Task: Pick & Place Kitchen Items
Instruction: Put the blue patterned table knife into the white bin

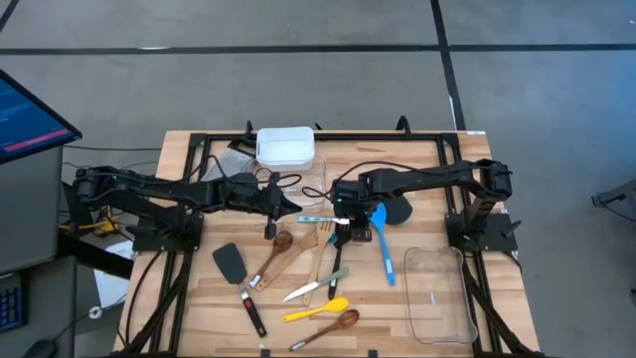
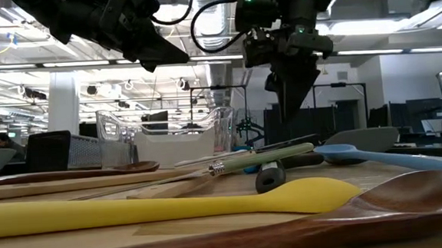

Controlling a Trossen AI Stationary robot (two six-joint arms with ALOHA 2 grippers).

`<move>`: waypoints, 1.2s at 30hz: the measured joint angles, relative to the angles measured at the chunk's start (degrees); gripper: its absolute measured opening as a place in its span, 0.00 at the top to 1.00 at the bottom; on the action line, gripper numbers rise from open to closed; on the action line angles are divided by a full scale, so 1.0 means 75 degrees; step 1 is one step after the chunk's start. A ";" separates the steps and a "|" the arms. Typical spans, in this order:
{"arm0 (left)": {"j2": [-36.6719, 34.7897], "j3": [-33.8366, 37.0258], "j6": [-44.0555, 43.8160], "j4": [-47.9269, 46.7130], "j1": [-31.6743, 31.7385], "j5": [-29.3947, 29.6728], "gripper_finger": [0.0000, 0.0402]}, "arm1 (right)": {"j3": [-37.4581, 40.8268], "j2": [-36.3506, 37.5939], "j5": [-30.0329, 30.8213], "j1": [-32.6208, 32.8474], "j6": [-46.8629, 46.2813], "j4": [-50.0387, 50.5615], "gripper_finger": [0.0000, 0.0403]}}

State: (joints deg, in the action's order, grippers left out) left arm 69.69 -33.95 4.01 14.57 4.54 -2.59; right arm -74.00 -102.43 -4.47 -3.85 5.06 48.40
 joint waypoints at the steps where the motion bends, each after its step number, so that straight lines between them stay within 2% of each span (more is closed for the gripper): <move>1: 0.0000 0.0000 0.0000 0.0000 0.0000 0.0000 1.00 | 0.0079 -0.0003 0.0000 -0.0001 0.0006 -0.0064 0.67; 20: 0.0000 0.0000 0.0000 -0.0023 -0.0003 -0.0021 1.00 | 0.0621 -0.0163 0.0032 -0.0255 0.0168 -0.0362 0.67; 36: 0.0000 0.0000 0.0000 -0.0023 -0.0003 0.0012 1.00 | 0.0655 -0.0160 0.0006 -0.0261 0.0140 -0.0583 0.67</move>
State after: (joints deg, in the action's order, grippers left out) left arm 69.69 -33.95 4.01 14.39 4.51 -2.50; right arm -69.08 -103.63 -4.43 -5.80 6.11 44.02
